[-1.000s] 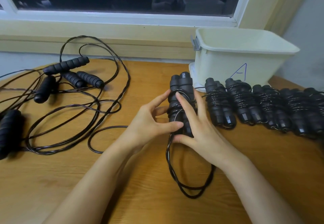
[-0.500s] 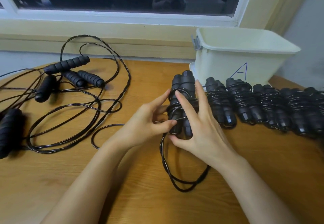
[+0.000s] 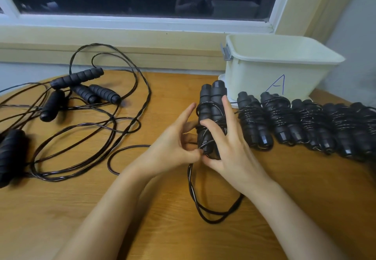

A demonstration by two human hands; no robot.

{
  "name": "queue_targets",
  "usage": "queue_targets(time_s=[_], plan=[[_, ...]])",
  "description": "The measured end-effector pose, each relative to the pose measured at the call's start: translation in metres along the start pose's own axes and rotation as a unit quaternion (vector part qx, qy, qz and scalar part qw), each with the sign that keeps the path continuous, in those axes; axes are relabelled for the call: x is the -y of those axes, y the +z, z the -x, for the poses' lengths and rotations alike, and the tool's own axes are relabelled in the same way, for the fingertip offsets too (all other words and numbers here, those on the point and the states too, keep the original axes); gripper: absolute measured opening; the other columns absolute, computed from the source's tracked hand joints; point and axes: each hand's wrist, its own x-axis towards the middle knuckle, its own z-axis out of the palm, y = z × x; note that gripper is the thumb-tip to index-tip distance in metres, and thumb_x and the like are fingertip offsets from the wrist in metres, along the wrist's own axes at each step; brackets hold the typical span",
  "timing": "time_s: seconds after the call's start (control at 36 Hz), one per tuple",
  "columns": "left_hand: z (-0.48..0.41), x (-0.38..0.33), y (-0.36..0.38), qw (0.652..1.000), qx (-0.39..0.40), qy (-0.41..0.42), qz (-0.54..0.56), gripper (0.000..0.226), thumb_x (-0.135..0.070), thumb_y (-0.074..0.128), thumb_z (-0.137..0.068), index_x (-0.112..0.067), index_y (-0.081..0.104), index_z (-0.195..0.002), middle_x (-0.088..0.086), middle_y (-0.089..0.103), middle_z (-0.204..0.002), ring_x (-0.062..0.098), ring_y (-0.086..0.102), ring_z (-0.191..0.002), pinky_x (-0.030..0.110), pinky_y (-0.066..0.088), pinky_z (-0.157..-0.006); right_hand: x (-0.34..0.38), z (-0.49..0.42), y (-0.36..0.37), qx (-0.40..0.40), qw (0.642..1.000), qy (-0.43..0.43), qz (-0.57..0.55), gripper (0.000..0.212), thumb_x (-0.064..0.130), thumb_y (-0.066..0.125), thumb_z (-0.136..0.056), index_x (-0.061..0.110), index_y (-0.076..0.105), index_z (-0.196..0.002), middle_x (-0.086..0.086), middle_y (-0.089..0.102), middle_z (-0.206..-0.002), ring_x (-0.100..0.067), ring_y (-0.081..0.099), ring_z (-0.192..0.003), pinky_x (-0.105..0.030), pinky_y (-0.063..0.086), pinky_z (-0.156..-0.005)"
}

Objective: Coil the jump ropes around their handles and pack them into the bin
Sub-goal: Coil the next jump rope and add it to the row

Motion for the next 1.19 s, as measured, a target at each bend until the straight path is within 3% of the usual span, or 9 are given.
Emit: queue_targets(time_s=[0.22, 0.39, 0.47, 0.61, 0.75, 0.89, 1.0, 1.11, 1.19], plan=[[0.012, -0.020, 0.005, 0.982, 0.020, -0.156, 0.101, 0.030, -0.010, 0.058, -0.097, -0.007, 0.047, -0.125, 0.009, 0.069, -0.092, 0.014, 0.064, -0.061, 0.021, 0.050, -0.056, -0.009, -0.002, -0.015, -0.010, 0.999, 0.027, 0.032, 0.065, 0.036, 0.076, -0.081, 0.020, 0.045, -0.136, -0.016, -0.004, -0.164, -0.032, 0.038, -0.133, -0.039, 0.050, -0.097], [0.029, -0.036, 0.004, 0.988, 0.055, -0.027, -0.140, 0.036, -0.045, 0.049, -0.092, -0.017, 0.071, -0.101, -0.009, 0.047, -0.061, 0.005, 0.040, -0.052, 0.016, 0.033, -0.052, -0.007, 0.012, -0.037, 0.020, 0.999, 0.027, 0.034, 0.064, 0.051, 0.061, -0.086, 0.022, 0.041, -0.139, -0.009, -0.009, -0.165, -0.027, 0.031, -0.137, -0.041, 0.047, -0.100], [0.038, -0.033, -0.003, 0.842, -0.041, 0.144, -0.519, 0.045, -0.055, 0.034, -0.097, -0.026, 0.067, -0.107, -0.011, 0.061, -0.070, 0.004, 0.055, -0.057, 0.018, 0.041, -0.051, -0.006, 0.025, -0.045, 0.036, 0.998, 0.027, 0.047, 0.062, 0.043, 0.066, -0.087, 0.022, 0.041, -0.140, -0.010, -0.008, -0.165, -0.029, 0.036, -0.134, -0.038, 0.047, -0.101], [0.048, -0.035, -0.021, 0.685, -0.029, 0.291, -0.668, 0.016, -0.025, 0.054, -0.097, -0.015, 0.060, -0.107, -0.002, 0.057, -0.073, 0.014, 0.048, -0.049, 0.027, 0.041, -0.038, 0.003, 0.046, -0.051, 0.045, 0.996, 0.028, 0.067, 0.064, 0.049, 0.064, -0.085, 0.021, 0.041, -0.138, -0.013, -0.001, -0.164, -0.028, 0.046, -0.125, -0.035, 0.053, -0.090], [0.060, -0.043, -0.043, 0.703, -0.052, 0.264, -0.658, 0.044, -0.036, 0.026, -0.106, -0.014, 0.063, -0.101, -0.002, 0.058, -0.076, 0.016, 0.053, -0.055, 0.031, 0.045, -0.044, 0.002, 0.063, -0.061, 0.041, 0.996, 0.058, 0.057, 0.066, 0.047, 0.068, -0.086, 0.020, 0.042, -0.140, -0.011, -0.003, -0.164, -0.031, 0.041, -0.131, -0.040, 0.047, -0.102], [0.068, -0.043, -0.059, 0.676, -0.076, 0.265, -0.684, 0.019, -0.019, 0.059, -0.090, -0.014, 0.065, -0.106, 0.000, 0.065, -0.090, 0.019, 0.063, -0.078, 0.031, 0.047, -0.065, 0.004, 0.068, -0.069, 0.063, 0.994, 0.082, 0.025, 0.068, 0.045, 0.065, -0.090, 0.021, 0.034, -0.146, -0.003, -0.015, -0.164, -0.025, 0.024, -0.144, -0.035, 0.035, -0.113], [0.068, -0.025, -0.060, 0.658, -0.077, 0.151, -0.734, 0.053, -0.010, 0.081, -0.073, -0.017, 0.062, -0.121, 0.000, 0.066, -0.108, 0.021, 0.063, -0.099, 0.038, 0.048, -0.083, 0.007, 0.068, -0.065, 0.074, 0.993, 0.097, -0.010, 0.066, 0.043, 0.066, -0.090, 0.023, 0.035, -0.145, 0.000, -0.016, -0.164, -0.022, 0.023, -0.145, -0.032, 0.033, -0.113], [0.065, -0.016, -0.017, 0.629, -0.075, -0.036, -0.773, 0.070, -0.009, 0.046, -0.098, -0.006, 0.007, -0.156, 0.010, 0.030, -0.156, 0.028, 0.026, -0.145, 0.052, 0.015, -0.121, 0.015, 0.061, -0.052, 0.073, 0.990, 0.113, -0.036, 0.064, 0.042, 0.065, -0.092, 0.024, 0.034, -0.144, 0.000, -0.016, -0.164, -0.022, 0.025, -0.144, -0.030, 0.034, -0.111], [0.061, -0.018, 0.019, 0.675, -0.127, -0.011, -0.726, 0.070, -0.007, 0.031, -0.094, -0.004, -0.001, -0.155, 0.014, 0.022, -0.161, 0.029, 0.019, -0.149, 0.052, -0.001, -0.123, 0.016, 0.054, -0.045, 0.056, 0.990, 0.125, -0.045, 0.066, 0.041, 0.066, -0.091, 0.022, 0.034, -0.146, -0.002, -0.013, -0.164, -0.022, 0.022, -0.147, -0.032, 0.033, -0.114]])
